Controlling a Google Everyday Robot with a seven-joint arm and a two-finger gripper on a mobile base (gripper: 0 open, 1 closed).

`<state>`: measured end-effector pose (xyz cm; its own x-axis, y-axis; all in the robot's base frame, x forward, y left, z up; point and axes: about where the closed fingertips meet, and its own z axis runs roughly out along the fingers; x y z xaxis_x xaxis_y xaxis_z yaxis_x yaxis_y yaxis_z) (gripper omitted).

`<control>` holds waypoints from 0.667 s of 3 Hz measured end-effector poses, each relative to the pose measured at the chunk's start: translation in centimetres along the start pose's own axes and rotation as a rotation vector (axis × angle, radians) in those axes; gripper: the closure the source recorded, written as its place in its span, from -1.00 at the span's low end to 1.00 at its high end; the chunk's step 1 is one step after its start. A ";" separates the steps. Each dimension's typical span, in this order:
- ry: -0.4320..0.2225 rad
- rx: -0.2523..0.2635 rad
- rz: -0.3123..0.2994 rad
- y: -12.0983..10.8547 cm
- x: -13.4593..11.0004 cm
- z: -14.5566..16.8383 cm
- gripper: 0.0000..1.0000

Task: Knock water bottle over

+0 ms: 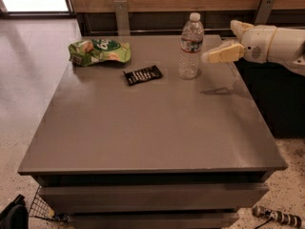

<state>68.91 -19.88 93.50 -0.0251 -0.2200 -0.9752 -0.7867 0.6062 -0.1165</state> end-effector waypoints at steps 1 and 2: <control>-0.008 -0.033 0.009 0.2 0.1 2.0 -1.00; -0.022 -0.060 0.028 0.7 0.5 3.7 -1.00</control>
Offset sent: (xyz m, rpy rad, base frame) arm 0.0240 0.0458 -0.0227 0.0712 0.0366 0.0784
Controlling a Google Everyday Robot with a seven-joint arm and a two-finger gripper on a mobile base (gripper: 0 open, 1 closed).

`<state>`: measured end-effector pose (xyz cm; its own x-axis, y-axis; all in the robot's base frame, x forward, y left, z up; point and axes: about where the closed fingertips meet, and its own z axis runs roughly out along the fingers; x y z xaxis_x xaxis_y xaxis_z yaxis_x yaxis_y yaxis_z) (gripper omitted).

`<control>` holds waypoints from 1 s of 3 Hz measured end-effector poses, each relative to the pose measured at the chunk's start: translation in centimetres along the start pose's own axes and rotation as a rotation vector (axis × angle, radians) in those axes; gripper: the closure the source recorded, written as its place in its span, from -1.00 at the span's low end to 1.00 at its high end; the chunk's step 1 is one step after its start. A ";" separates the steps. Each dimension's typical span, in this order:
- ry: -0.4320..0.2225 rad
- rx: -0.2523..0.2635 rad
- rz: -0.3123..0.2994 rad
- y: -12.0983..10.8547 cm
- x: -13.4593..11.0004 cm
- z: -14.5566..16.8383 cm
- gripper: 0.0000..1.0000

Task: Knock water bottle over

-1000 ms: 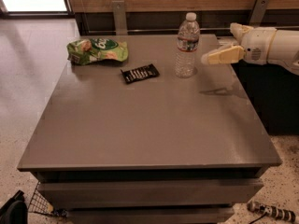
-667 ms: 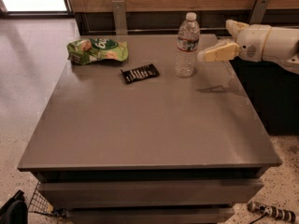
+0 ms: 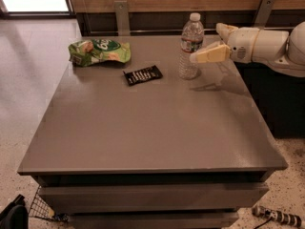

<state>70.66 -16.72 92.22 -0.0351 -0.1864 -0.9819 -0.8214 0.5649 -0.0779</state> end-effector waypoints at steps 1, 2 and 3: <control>-0.022 -0.020 0.016 0.2 0.0 1.2 -1.00; -0.055 -0.033 0.025 0.5 -0.3 2.2 -1.00; -0.057 -0.041 0.025 0.8 -0.3 2.7 -0.53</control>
Offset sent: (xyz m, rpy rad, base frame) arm 0.0110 0.0282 0.0012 0.1028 -0.0230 0.0413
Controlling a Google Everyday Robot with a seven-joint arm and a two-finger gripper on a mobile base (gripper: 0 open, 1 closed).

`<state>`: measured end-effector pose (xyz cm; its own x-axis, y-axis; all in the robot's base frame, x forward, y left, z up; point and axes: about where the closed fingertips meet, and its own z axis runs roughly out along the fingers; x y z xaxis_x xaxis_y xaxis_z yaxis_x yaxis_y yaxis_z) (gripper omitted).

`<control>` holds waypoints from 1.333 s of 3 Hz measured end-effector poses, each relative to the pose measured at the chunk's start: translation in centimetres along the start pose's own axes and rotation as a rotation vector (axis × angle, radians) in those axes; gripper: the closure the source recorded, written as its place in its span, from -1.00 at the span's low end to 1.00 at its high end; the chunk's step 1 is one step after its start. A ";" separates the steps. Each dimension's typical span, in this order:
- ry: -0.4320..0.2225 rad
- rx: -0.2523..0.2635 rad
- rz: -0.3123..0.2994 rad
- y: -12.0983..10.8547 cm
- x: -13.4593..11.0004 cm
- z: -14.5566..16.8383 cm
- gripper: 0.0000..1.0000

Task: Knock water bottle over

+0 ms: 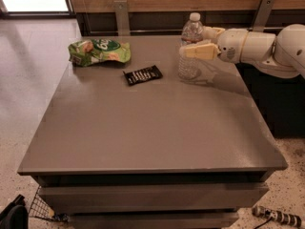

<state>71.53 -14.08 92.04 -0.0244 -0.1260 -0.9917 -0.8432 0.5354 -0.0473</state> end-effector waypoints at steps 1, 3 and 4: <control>-0.001 -0.004 0.000 0.1 0.0 0.2 -0.06; -0.002 -0.015 0.001 0.5 -0.1 0.9 0.98; 0.006 -0.015 -0.001 0.5 -0.3 0.9 1.00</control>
Offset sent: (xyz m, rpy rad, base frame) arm 0.0002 0.0023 -0.0001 0.0007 0.0003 0.0035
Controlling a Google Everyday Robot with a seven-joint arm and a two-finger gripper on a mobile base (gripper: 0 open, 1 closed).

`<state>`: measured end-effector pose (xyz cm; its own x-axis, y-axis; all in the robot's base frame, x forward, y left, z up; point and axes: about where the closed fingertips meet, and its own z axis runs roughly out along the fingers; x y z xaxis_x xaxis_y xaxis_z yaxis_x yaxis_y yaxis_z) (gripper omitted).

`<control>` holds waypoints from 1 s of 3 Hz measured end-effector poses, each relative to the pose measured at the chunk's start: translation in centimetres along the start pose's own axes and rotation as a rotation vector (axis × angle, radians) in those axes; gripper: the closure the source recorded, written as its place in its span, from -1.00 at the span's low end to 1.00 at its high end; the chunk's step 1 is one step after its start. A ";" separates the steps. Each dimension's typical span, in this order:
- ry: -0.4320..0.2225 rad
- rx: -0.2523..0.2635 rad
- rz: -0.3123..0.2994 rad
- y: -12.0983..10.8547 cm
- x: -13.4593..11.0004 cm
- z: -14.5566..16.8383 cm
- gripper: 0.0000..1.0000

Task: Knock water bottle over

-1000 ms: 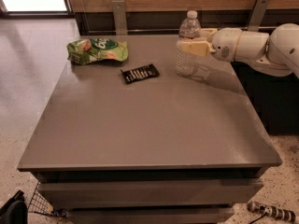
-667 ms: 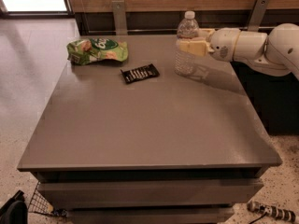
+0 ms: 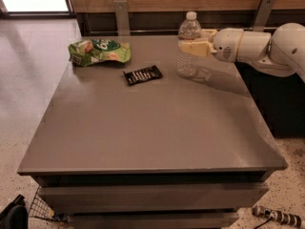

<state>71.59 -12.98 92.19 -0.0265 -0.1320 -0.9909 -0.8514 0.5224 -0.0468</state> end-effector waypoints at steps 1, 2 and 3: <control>0.092 0.011 -0.031 0.2 -2.6 -0.2 1.00; 0.215 0.050 -0.080 0.4 -6.1 -1.0 1.00; 0.353 0.085 -0.125 0.8 -8.7 -1.6 1.00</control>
Offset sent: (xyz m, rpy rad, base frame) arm -0.0138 -0.0127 0.1080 -0.3869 0.0604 -0.1101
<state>70.33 -12.78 100.98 -0.1167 -0.4737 -0.8729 -0.8137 0.5496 -0.1894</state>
